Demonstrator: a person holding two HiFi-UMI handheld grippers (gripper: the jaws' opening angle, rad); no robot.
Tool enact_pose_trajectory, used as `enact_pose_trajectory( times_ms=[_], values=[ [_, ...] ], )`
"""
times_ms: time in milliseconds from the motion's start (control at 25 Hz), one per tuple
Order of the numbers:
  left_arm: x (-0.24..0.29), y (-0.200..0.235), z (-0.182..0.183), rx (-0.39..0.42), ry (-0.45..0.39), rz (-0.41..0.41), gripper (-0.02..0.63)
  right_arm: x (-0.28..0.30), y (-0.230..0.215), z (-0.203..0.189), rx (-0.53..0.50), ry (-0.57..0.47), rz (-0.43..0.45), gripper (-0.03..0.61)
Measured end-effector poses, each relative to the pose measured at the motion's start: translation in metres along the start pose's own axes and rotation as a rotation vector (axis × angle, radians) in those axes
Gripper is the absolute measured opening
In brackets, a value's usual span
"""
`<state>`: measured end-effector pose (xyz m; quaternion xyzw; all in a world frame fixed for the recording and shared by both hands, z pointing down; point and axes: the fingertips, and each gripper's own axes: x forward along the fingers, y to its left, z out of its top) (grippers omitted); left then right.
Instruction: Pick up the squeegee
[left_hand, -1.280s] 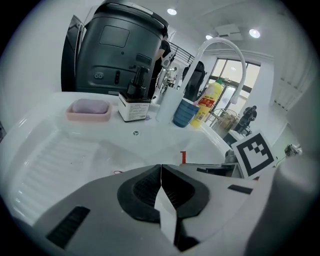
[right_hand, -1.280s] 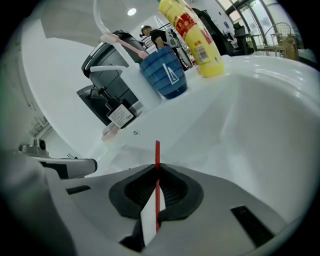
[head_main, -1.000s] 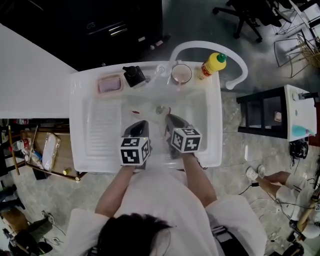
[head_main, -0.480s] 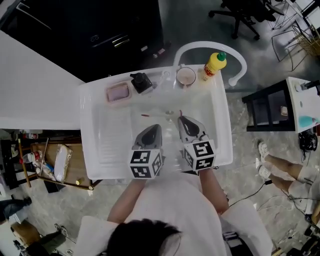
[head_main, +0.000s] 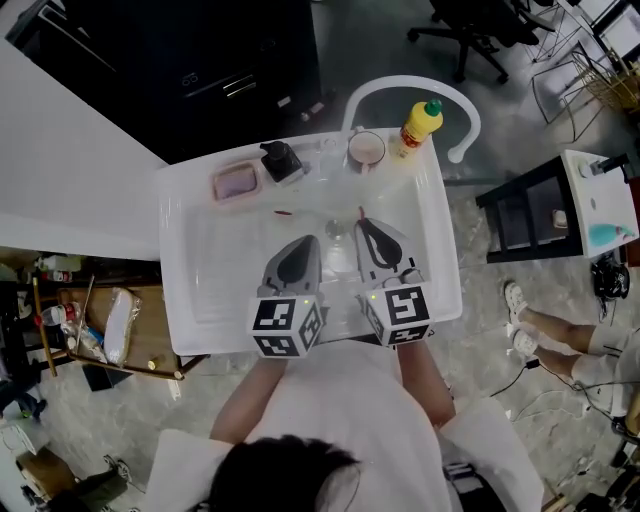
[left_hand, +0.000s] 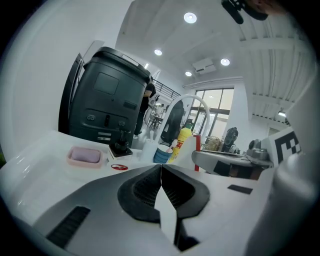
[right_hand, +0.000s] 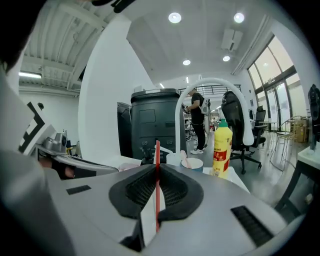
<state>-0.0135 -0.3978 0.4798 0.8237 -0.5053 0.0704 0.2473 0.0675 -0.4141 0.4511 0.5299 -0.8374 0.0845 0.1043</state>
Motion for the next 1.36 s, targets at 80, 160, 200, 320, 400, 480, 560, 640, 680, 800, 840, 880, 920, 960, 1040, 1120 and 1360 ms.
enact_pose_trajectory(
  times_ms=[80, 160, 200, 320, 400, 480, 560, 640, 680, 800, 840, 880, 920, 960, 1040, 1120, 1360],
  values=[
    [-0.003, -0.002, 0.004, -0.002, -0.008, 0.001, 0.025, -0.003, 0.002, 0.003, 0.001, -0.011, 0.002, 0.04],
    [-0.005, -0.003, 0.008, -0.026, -0.014, 0.004, 0.025, -0.008, 0.004, 0.006, 0.006, -0.019, 0.0, 0.04],
    [-0.007, -0.004, 0.009, -0.032, -0.019, 0.004, 0.025, -0.01, 0.004, 0.007, 0.005, -0.023, -0.003, 0.04],
    [-0.009, -0.006, 0.012, -0.012, -0.03, 0.002, 0.025, -0.015, 0.005, 0.008, -0.014, -0.026, -0.012, 0.04],
    [-0.011, -0.007, 0.011, -0.032, -0.029, 0.0, 0.025, -0.018, 0.005, 0.01, -0.022, -0.031, -0.016, 0.04],
    [-0.014, -0.009, 0.009, -0.055, -0.028, -0.007, 0.025, -0.021, 0.006, 0.011, -0.021, -0.037, -0.021, 0.04],
    [-0.017, -0.012, 0.007, -0.048, -0.029, -0.01, 0.025, -0.025, 0.009, 0.011, -0.02, -0.039, -0.023, 0.04],
    [-0.02, -0.013, 0.005, -0.042, -0.033, -0.01, 0.025, -0.029, 0.012, 0.011, -0.022, -0.039, -0.022, 0.04],
    [-0.021, -0.014, 0.005, -0.039, -0.038, -0.01, 0.025, -0.031, 0.013, 0.009, -0.021, -0.039, -0.021, 0.04],
    [-0.026, -0.016, 0.007, -0.013, -0.054, -0.004, 0.026, -0.035, 0.016, 0.005, -0.021, -0.033, -0.018, 0.04],
    [-0.028, -0.017, 0.007, -0.006, -0.056, -0.002, 0.025, -0.036, 0.018, 0.004, -0.025, -0.031, -0.018, 0.04],
    [-0.03, -0.017, 0.006, -0.001, -0.055, -0.001, 0.025, -0.038, 0.019, 0.003, -0.028, -0.028, -0.019, 0.04],
    [-0.031, -0.017, 0.005, 0.002, -0.054, -0.002, 0.025, -0.039, 0.02, 0.001, -0.032, -0.025, -0.019, 0.04],
    [-0.032, -0.018, 0.004, 0.003, -0.052, -0.002, 0.025, -0.039, 0.021, 0.0, -0.036, -0.022, -0.018, 0.04],
    [-0.032, -0.018, 0.002, -0.001, -0.05, -0.002, 0.025, -0.039, 0.022, 0.0, -0.044, -0.02, -0.015, 0.04],
    [-0.031, -0.017, 0.002, -0.001, -0.051, -0.002, 0.025, -0.039, 0.024, 0.004, -0.047, -0.027, -0.01, 0.04],
    [-0.031, -0.02, 0.002, 0.007, -0.05, -0.001, 0.025, -0.043, 0.021, 0.008, -0.056, -0.037, -0.016, 0.04]
  ],
)
